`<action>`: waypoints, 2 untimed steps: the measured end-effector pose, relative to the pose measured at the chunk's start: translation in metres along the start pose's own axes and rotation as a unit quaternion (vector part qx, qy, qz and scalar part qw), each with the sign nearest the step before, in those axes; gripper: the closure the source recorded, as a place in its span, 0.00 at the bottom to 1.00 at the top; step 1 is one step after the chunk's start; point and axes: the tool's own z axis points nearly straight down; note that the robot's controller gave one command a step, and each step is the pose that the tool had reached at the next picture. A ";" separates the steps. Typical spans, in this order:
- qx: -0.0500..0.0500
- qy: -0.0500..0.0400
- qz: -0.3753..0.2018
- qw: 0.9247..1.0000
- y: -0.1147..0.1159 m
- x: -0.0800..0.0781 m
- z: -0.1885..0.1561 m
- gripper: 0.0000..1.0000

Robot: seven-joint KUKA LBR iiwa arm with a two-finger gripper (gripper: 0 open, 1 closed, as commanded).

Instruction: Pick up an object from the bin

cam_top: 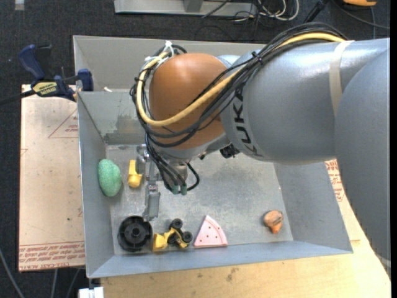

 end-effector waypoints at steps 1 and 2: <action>-0.001 -0.004 0.002 1.000 -0.001 -0.002 -0.005 0.00; -0.002 -0.007 -0.030 1.000 -0.007 0.001 0.016 0.00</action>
Offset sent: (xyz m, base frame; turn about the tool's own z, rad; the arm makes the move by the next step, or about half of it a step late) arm -0.0180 -0.0404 -0.1120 -0.3088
